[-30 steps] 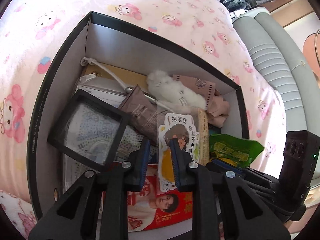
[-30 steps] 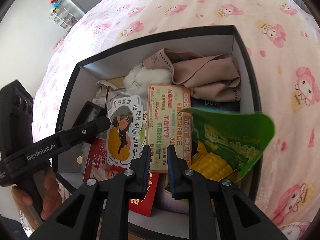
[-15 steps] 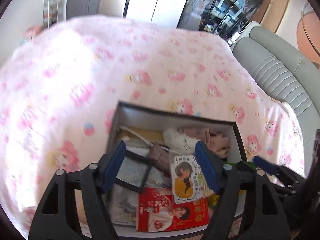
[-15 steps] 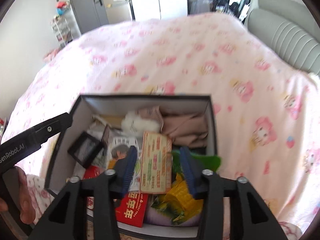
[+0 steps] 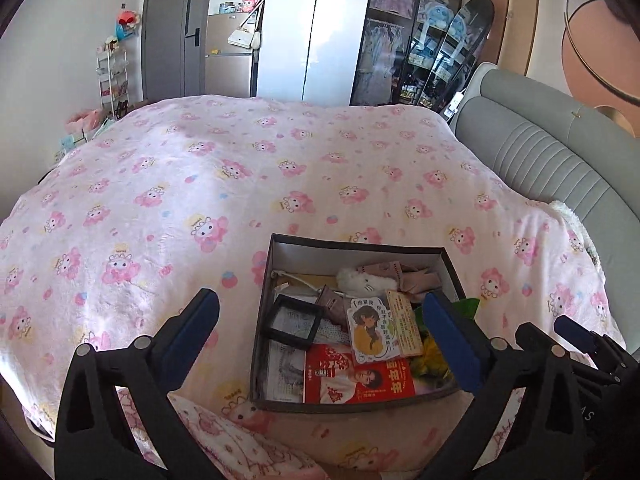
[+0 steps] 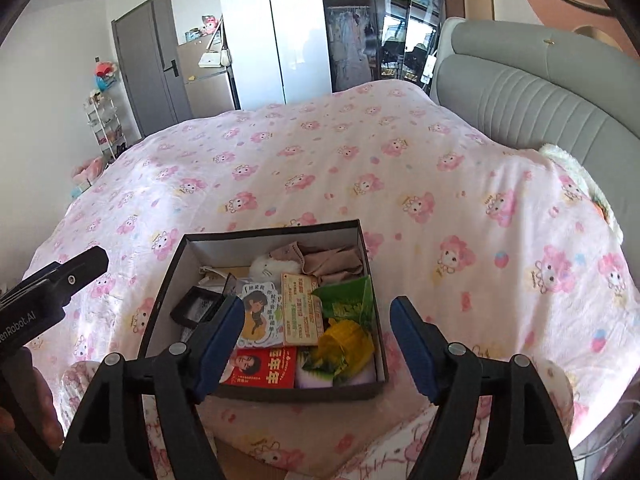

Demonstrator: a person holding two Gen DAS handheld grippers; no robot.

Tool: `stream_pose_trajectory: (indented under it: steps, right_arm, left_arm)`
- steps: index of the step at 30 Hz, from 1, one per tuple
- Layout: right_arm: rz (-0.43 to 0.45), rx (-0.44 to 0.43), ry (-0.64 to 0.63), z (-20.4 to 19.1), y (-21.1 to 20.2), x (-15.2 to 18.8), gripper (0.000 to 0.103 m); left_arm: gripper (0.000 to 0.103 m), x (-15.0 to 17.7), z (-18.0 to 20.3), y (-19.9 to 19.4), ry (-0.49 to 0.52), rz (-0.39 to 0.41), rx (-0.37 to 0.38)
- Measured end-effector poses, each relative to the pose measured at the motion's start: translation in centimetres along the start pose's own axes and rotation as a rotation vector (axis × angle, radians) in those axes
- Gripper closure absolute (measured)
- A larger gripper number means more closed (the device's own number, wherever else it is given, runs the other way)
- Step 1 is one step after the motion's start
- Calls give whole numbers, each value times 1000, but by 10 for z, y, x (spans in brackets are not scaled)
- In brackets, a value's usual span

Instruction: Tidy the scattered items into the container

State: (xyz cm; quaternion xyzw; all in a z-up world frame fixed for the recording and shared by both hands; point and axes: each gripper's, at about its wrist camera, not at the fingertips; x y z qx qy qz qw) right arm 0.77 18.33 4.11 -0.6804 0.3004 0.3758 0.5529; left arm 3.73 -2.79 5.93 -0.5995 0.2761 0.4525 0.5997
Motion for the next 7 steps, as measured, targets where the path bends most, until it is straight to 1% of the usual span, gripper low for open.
stream_pose_trajectory:
  steps: [2,4,7]
  right_arm:
    - [4,17,9,5,-2,5,30]
    - [9,36,7,9,-5,6,30]
    - [25,39,17,12,-11,2,30]
  left_arm:
    - [1,3,4,-8,13,13,3]
    - [1,4,6,-12,15,9,18]
    - [1,5,9,-14,29,5,21]
Point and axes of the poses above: each gripper's, at about its wrist camera, not at the fingertips, and y roughly the way its jaws point, z to its right, x to its underside, and after that the axes turned 12 degrees about z, right-handed
